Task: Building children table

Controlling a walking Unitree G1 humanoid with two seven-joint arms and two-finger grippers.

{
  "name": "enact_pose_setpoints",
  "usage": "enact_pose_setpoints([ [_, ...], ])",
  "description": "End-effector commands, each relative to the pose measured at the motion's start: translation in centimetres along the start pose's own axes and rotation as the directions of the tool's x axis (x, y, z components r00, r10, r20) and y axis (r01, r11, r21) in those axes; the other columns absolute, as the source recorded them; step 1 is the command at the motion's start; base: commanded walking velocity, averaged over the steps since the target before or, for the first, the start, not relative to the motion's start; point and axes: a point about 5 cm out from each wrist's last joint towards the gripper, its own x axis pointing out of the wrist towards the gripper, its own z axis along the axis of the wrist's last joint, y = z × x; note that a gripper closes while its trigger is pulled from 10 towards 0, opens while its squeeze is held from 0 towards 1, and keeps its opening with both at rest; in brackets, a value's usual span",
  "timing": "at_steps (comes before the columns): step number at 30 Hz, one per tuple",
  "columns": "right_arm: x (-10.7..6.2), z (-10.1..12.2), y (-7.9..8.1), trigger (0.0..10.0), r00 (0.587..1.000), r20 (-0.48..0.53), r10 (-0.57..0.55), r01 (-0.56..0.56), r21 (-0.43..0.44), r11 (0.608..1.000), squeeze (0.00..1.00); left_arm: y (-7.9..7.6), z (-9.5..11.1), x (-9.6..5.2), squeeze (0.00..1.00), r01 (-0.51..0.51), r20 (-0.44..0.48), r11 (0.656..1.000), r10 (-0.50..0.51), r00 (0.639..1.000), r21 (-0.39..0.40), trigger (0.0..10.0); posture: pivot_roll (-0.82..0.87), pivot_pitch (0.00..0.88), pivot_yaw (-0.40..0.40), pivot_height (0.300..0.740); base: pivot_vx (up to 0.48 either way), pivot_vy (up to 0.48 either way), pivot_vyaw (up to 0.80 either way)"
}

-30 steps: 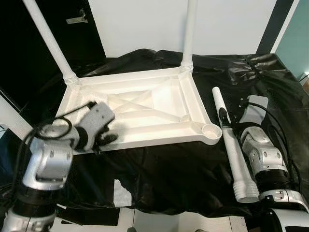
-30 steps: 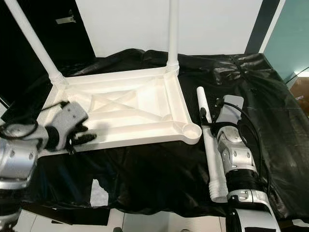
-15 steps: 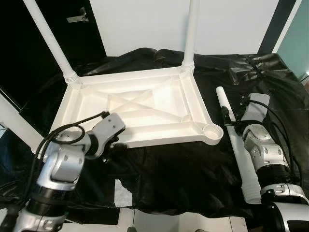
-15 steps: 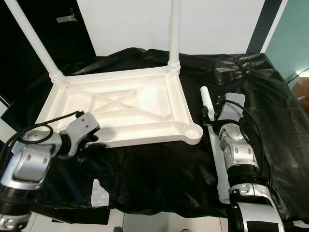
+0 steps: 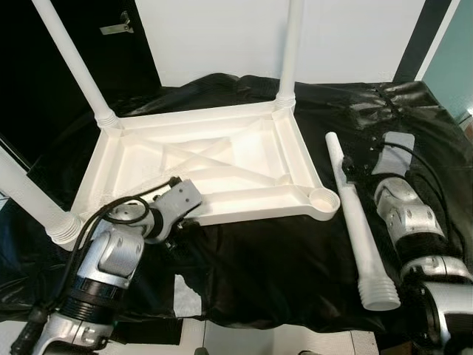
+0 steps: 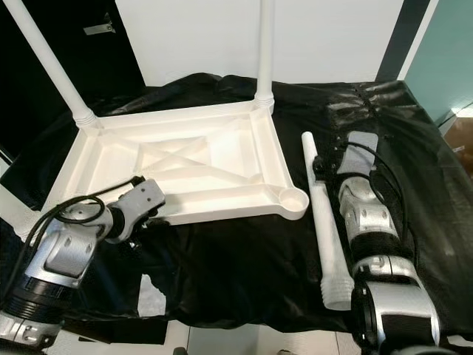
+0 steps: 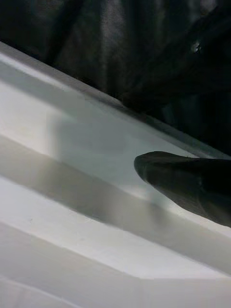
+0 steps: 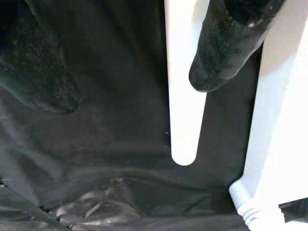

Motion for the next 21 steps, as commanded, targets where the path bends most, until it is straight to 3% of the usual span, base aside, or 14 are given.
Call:
enact_pose_setpoints([
  [1,0.2,-0.4,-0.1,10.0,0.999,-0.04,0.013,-0.013,-0.006,1.0,0.0,-0.1,-1.8,0.5,0.0,-0.076,-0.085,0.997,0.076,0.993,0.001,10.0,0.01,0.051,0.041,0.74,0.0,0.0,0.0],
  [4,0.6,0.0,0.0,10.0,0.998,-0.056,0.035,-0.037,-0.027,0.999,0.0,-0.3,-2.0,0.3,0.0,-0.042,-0.1,0.999,0.044,0.994,0.025,10.0,0.01,0.051,0.042,0.74,0.0,0.0,0.0],
  [9,1.2,0.4,1.0,10.0,0.984,-0.107,0.141,-0.152,-0.105,0.983,0.0,-2.4,-1.8,-0.9,0.0,0.096,-0.1,0.994,-0.09,0.991,0.053,10.0,0.03,0.052,0.034,0.74,0.0,0.0,0.0],
  [13,1.4,0.8,1.5,10.0,0.979,-0.101,0.178,-0.191,-0.143,0.971,0.0,-3.4,-1.4,-1.9,0.0,0.115,-0.089,0.991,-0.109,0.99,0.064,10.0,0.04,0.05,0.027,0.74,0.0,0.0,0.0],
  [19,1.5,0.9,1.8,10.0,0.971,-0.109,0.211,-0.225,-0.129,0.966,0.0,-4.1,-0.9,-2.5,0.0,0.122,-0.075,0.99,-0.117,0.99,0.064,10.0,0.04,0.049,0.026,0.74,0.0,0.0,0.0],
  [21,1.6,1.0,2.0,10.0,0.968,-0.106,0.229,-0.243,-0.143,0.959,0.0,-5.2,-0.3,-3.2,0.0,0.128,-0.041,0.991,-0.126,0.991,0.048,10.0,0.06,0.046,0.018,0.74,0.0,0.0,0.0],
])
